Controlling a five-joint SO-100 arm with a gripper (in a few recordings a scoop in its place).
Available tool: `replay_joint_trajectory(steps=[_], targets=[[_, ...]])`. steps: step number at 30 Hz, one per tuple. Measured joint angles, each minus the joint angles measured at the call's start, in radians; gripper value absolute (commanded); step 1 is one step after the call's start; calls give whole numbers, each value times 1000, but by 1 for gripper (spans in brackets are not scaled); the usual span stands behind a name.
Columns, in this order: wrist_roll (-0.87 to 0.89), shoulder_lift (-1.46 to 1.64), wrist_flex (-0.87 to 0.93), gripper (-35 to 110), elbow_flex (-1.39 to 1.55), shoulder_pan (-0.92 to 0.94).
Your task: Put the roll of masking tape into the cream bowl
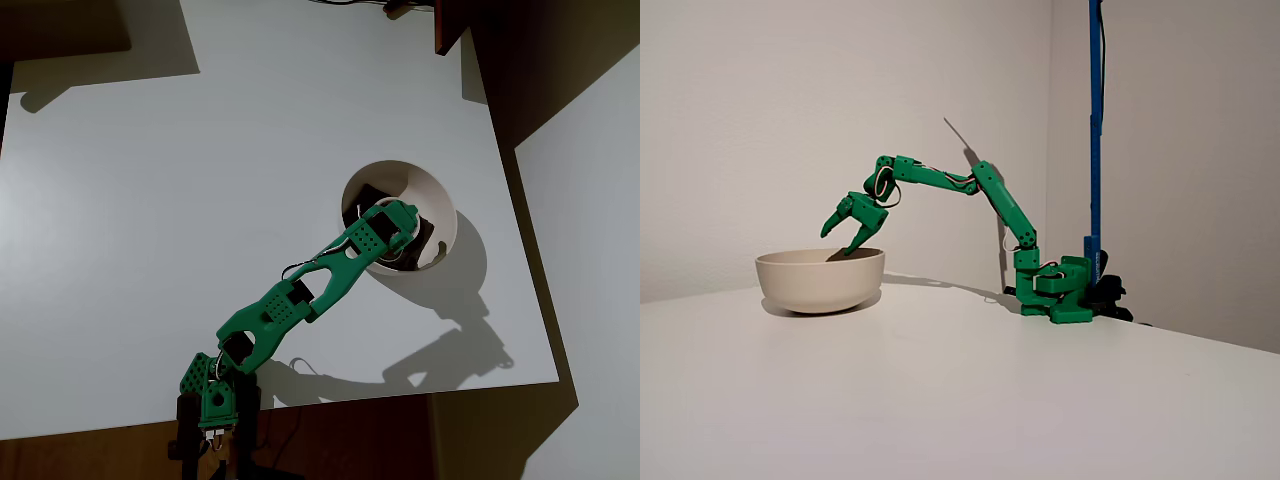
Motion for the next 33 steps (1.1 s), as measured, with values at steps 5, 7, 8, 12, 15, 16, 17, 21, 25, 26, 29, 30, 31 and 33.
replay_joint_trajectory(steps=[5, 7, 8, 12, 15, 16, 17, 21, 25, 26, 29, 30, 31, 33], targets=[[18, 0, -18, -8, 0, 3], [32, 0, -31, -8, 0, 12], [41, 0, -32, -8, -3, 17], [86, 0, -11, -8, -66, 18], [112, 11, 0, -8, -98, 28], [118, 25, 8, -8, -98, 29], [126, 40, 15, -8, -98, 29], [140, 126, 67, -8, -100, 9], [140, 229, 146, -8, -100, -52], [138, 253, 169, -8, -100, -72], [132, 336, 244, -8, -100, -143], [132, 365, 268, -8, -100, -166], [130, 393, 295, -8, -100, -187], [120, 453, 348, -8, -100, -230]])
